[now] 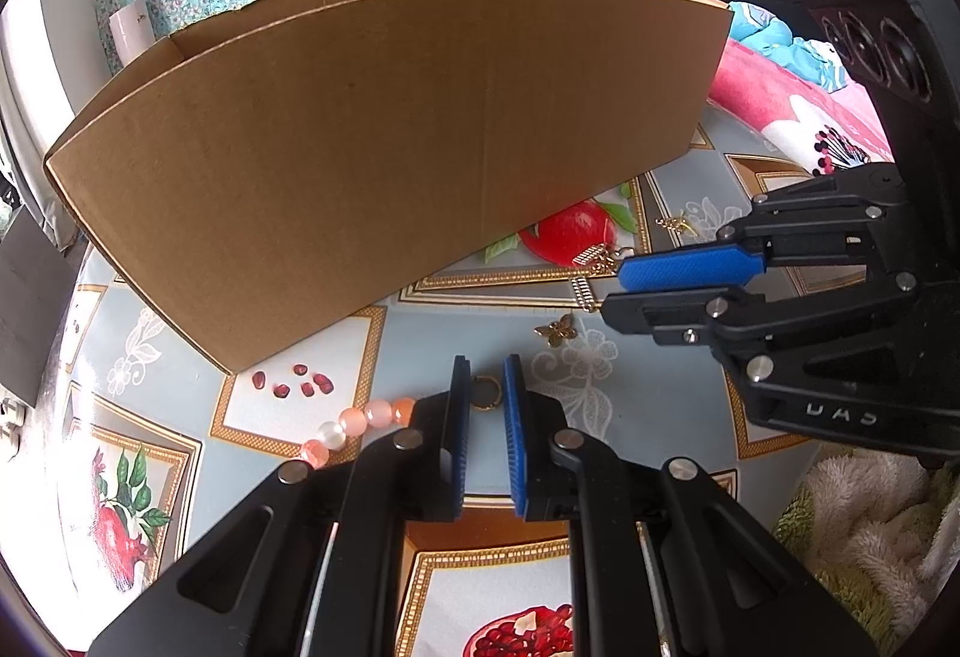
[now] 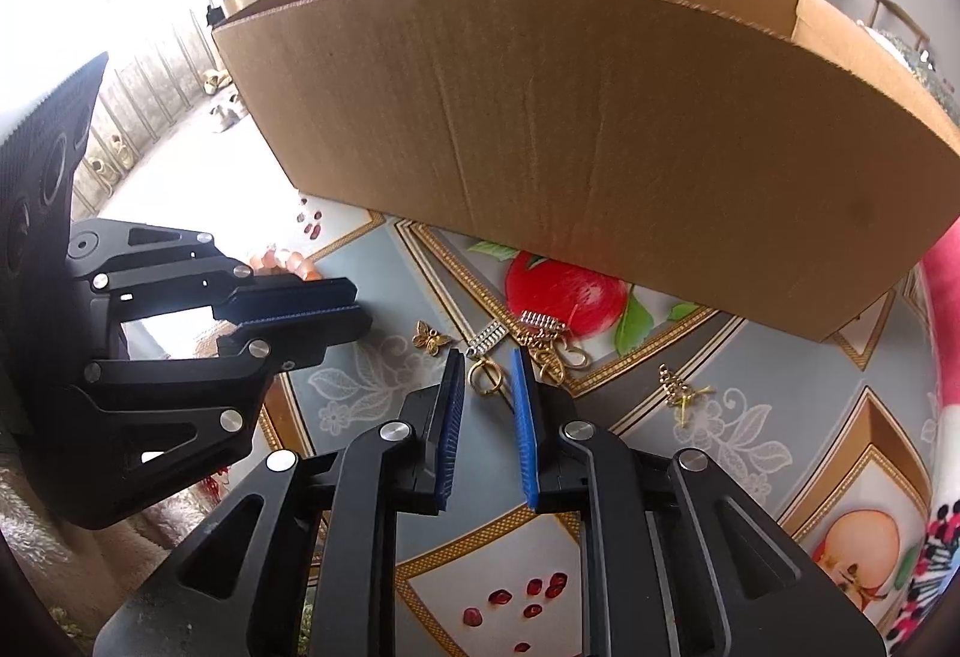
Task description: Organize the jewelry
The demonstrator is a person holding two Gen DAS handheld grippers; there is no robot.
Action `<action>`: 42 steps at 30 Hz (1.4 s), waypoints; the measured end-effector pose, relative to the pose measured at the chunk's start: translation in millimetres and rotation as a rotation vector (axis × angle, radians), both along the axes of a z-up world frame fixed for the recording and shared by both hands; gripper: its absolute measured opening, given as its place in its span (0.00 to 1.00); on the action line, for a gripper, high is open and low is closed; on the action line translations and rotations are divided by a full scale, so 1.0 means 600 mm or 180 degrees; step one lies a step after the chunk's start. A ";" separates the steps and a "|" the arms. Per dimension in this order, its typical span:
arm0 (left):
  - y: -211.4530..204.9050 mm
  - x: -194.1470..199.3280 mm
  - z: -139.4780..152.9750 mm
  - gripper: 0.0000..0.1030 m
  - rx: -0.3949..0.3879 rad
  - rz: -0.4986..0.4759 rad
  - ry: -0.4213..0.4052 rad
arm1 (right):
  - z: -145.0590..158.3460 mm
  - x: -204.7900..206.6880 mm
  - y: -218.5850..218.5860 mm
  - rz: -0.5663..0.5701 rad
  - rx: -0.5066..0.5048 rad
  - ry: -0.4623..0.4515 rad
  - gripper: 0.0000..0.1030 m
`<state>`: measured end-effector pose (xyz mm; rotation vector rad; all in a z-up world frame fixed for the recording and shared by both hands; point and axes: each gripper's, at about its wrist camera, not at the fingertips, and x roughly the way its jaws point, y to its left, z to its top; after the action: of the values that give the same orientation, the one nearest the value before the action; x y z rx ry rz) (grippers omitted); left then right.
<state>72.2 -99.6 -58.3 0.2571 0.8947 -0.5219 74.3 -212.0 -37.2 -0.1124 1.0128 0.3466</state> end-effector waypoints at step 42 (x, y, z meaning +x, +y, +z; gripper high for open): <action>-0.002 -0.047 0.083 0.10 -0.0095 -0.0107 -0.0454 | 0.051 -0.077 -0.008 -0.0222 -0.0051 -0.0594 0.08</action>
<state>44.1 -100.9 -8.7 0.2790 0.7448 -0.5408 28.3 -216.5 -6.5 -0.1213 0.8328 0.2594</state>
